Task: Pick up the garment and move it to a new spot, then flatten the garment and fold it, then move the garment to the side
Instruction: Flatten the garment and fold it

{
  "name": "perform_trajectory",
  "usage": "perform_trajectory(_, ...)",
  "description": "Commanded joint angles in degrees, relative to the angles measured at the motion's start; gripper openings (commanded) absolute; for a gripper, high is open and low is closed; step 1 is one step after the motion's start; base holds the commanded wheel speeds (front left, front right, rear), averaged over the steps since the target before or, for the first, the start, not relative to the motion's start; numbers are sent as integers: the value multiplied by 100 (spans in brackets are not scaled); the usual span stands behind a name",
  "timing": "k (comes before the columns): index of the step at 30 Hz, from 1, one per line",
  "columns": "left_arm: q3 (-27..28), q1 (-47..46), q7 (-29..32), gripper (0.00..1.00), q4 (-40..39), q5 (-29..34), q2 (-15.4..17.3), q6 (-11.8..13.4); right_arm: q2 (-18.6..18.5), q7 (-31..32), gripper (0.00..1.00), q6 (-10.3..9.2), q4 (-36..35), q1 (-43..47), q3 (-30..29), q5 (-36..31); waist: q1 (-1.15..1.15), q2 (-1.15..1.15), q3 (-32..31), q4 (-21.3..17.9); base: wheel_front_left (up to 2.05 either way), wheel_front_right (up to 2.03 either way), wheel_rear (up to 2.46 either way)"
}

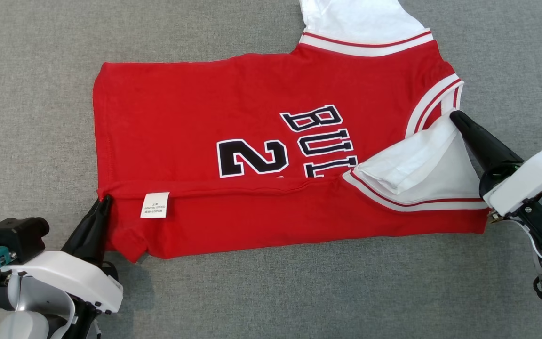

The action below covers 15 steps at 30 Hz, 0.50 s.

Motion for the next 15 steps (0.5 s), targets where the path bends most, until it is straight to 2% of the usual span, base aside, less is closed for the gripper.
perform_trajectory(1, -4, -109, -44, 0, 69, -35, -29, -32, -41, -111, 0, 0, 76, -70, 39, 58, 0, 0, 4, 3, 0, 0, 0)
perform_trajectory(2, -21, -128, -39, 2, 124, -50, -49, -58, -72, -209, 24, 0, 141, -87, 88, 76, 0, 0, 3, 3, 0, 0, 0)
perform_trajectory(3, -35, -146, -42, 42, 178, -42, -56, -66, -92, -334, 57, 0, 183, -95, 127, 102, 0, 0, -6, 3, 0, 0, 0)
perform_trajectory(4, -48, -166, -61, 90, 222, -33, -69, -89, -88, -447, 100, 0, 219, -78, 164, 143, 0, 0, -24, 5, 0, 0, 0)
perform_trajectory(5, -54, -180, -117, 100, 252, -15, -94, -111, -106, -562, 100, 0, 244, -35, 202, 175, 0, 0, -47, 10, 0, 0, 0)
perform_trajectory(10, 60, -294, -697, 100, 408, 135, -283, -85, -205, -1439, 100, 0, 105, 259, 260, 279, 0, 0, -209, 17, 0, 0, 0)
perform_trajectory(15, 255, -433, -1552, 100, 551, 323, -503, -191, -360, -2376, 100, 0, -142, 607, 332, -49, 0, 0, -375, -42, 0, 0, 0)
